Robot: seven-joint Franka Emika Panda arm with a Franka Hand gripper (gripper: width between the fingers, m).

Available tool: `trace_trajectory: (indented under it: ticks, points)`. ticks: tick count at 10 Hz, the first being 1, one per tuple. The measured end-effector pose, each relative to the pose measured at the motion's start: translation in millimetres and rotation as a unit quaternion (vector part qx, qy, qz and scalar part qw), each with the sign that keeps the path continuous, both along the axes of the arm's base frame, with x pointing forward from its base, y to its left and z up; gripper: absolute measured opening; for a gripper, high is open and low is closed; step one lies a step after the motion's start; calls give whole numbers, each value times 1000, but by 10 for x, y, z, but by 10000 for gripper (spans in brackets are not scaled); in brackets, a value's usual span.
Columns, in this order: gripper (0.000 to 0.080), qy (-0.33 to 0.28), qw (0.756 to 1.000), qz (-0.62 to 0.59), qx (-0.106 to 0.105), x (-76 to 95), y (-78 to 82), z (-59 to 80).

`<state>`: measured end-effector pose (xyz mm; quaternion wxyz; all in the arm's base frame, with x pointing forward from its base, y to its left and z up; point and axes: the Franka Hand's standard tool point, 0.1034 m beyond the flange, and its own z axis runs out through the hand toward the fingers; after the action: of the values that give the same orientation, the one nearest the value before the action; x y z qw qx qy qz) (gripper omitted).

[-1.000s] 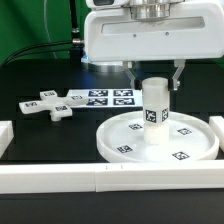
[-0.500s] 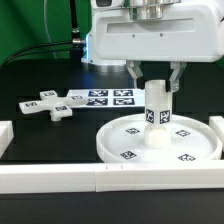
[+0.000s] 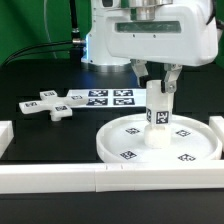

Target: Assemble round table

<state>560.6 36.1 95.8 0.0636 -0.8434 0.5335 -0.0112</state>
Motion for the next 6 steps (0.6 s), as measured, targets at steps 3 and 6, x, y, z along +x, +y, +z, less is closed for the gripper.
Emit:
trace_trajectory:
  ticks: [3,6]
  points:
    - [400,6,998,-53,14,-6,17,-1]
    - [621,4,1000,-6,13,12,28,10]
